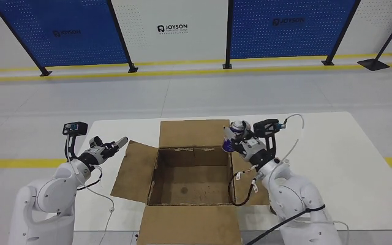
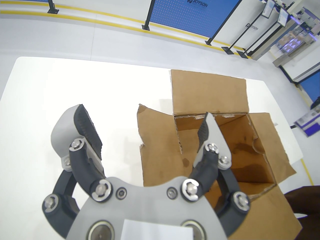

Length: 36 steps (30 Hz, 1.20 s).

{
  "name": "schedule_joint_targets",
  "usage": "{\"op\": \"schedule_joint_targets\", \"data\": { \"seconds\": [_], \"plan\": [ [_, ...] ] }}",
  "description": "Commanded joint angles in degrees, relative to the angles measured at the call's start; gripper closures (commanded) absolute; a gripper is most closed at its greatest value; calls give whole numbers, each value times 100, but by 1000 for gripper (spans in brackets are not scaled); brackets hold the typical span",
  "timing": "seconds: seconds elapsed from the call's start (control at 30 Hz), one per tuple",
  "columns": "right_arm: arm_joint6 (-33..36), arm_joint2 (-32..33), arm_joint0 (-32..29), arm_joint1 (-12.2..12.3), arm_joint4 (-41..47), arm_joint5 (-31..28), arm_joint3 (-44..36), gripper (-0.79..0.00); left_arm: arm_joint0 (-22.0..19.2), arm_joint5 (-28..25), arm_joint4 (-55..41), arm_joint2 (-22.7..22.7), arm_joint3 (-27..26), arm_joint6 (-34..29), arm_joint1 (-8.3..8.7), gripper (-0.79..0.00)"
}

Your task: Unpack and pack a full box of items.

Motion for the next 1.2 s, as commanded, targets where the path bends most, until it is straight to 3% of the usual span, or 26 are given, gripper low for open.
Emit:
{"op": "schedule_joint_targets", "data": {
  "seconds": [0.0,0.13,0.33,0.77,0.93,1.17],
  "plan": [
    [-223,365,-140,55,-464,91,-103,0,0,0,0,0,0,0,0,-785],
    [-475,949,-494,161,-1306,170,-312,0,0,0,0,0,0,0,0,-785],
    [-702,1507,-1096,232,-1402,316,-459,0,0,0,0,0,0,0,0,-785],
    [-623,1516,-1336,242,-1258,344,-545,0,0,0,0,0,0,0,0,-785],
    [-876,1242,-1420,250,-1477,304,-445,0,0,0,0,0,0,0,0,-785],
    [-1207,1718,-1653,305,-1636,594,-168,0,0,0,0,0,0,0,0,-785]
  ]
}}
